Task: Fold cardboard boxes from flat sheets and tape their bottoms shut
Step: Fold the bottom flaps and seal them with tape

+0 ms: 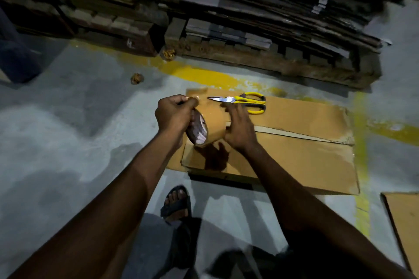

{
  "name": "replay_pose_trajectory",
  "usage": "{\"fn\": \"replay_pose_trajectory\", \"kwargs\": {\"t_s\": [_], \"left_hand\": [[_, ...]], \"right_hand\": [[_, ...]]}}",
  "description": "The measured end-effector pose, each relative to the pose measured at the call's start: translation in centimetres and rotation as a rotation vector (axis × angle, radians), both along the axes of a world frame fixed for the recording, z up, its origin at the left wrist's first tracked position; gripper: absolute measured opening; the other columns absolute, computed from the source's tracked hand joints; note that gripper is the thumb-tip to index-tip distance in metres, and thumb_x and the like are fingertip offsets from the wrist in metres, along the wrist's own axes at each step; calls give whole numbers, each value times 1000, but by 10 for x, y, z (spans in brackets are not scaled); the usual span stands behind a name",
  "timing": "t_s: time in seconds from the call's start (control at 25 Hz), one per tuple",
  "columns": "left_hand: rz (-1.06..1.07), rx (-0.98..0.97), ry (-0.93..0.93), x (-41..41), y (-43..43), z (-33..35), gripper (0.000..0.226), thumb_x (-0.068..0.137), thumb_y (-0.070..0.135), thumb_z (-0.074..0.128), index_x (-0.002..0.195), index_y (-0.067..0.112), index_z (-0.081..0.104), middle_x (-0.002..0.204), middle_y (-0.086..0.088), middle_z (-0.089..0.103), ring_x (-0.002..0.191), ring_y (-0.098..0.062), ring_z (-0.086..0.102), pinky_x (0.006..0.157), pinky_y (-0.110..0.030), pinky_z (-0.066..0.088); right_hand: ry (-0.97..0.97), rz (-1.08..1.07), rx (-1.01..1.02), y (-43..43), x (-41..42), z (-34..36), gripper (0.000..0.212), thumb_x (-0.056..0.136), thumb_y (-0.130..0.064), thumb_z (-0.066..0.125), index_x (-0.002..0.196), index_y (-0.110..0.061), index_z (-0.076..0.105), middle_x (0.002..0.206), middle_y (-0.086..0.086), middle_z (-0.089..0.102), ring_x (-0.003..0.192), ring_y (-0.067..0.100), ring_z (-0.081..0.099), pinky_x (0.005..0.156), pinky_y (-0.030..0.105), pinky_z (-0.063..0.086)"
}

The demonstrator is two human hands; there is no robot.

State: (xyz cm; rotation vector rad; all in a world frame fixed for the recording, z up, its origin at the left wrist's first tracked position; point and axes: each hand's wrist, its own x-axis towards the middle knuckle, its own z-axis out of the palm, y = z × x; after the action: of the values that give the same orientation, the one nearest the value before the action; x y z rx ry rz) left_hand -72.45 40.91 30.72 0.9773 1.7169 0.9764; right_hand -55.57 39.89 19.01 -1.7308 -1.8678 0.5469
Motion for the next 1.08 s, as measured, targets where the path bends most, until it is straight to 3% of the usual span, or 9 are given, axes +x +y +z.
{"fn": "replay_pose_trajectory", "kwargs": {"t_s": [0.08, 0.24, 0.4, 0.48, 0.56, 0.72, 0.88, 1.0, 1.08], "left_hand": [[82, 88, 45, 6, -2, 4, 29, 84, 23, 69, 64, 6, 59, 54, -4, 47, 53, -16, 43, 57, -29, 36], [147, 186, 50, 17, -11, 7, 42, 90, 25, 62, 55, 16, 42, 53, 2, 40, 56, -17, 37, 59, -30, 31], [139, 232, 145, 28, -21, 5, 32, 97, 23, 52, 67, 17, 43, 65, 0, 47, 65, -18, 42, 62, -30, 32], [137, 219, 172, 32, -24, -1, 22, 100, 21, 47, 82, 10, 47, 80, -7, 54, 75, -23, 50, 65, -33, 38], [162, 216, 160, 33, -23, -12, 21, 99, 22, 47, 82, 9, 49, 82, -10, 57, 80, -27, 55, 69, -39, 45], [262, 205, 123, 30, -14, -29, 40, 95, 24, 57, 57, 17, 45, 57, 2, 50, 62, -17, 51, 61, -30, 40], [287, 128, 108, 25, 9, -63, 29, 93, 20, 58, 65, 11, 56, 54, 1, 48, 53, -9, 41, 55, -25, 31], [408, -38, -109, 19, 31, -104, 25, 76, 29, 67, 55, 16, 64, 56, -6, 56, 59, -19, 50, 63, -32, 47], [451, -143, -253, 18, 39, -135, 15, 76, 25, 71, 65, 14, 70, 72, -10, 68, 69, -23, 61, 74, -42, 56]], "right_hand": [[108, 92, -50, -20, -16, 17, 83, 65, -38, 71, 138, -11, 41, 129, 15, 50, 115, 37, 51, 84, 46, 52], [377, -19, -15, -42, -28, 42, 100, 57, -55, 85, 137, -15, 41, 132, 4, 55, 117, 22, 56, 91, 33, 50], [385, -121, 63, -55, -17, 56, 89, 60, -37, 92, 130, -8, 47, 113, 1, 57, 93, 13, 58, 70, 19, 51], [406, -172, 108, -55, -13, 58, 78, 65, -37, 87, 126, -7, 49, 111, 5, 62, 87, 14, 60, 64, 7, 42], [383, -192, 159, -49, -8, 56, 62, 69, -37, 77, 117, -6, 55, 107, 8, 64, 83, 15, 60, 62, 10, 42], [259, -148, 195, -34, -4, 49, 54, 70, -27, 75, 115, -8, 51, 108, 8, 56, 92, 22, 55, 64, 41, 53], [227, -17, 97, -16, -16, 38, 57, 74, -15, 75, 121, -4, 46, 105, 9, 52, 94, 25, 52, 69, 28, 37], [197, 79, 96, 3, -15, 14, 59, 79, -23, 61, 132, -2, 44, 119, 17, 53, 104, 28, 49, 78, 26, 34], [189, 101, 92, 15, -11, -7, 63, 78, -23, 54, 137, -3, 43, 124, 19, 51, 108, 26, 47, 83, 26, 34]]}}
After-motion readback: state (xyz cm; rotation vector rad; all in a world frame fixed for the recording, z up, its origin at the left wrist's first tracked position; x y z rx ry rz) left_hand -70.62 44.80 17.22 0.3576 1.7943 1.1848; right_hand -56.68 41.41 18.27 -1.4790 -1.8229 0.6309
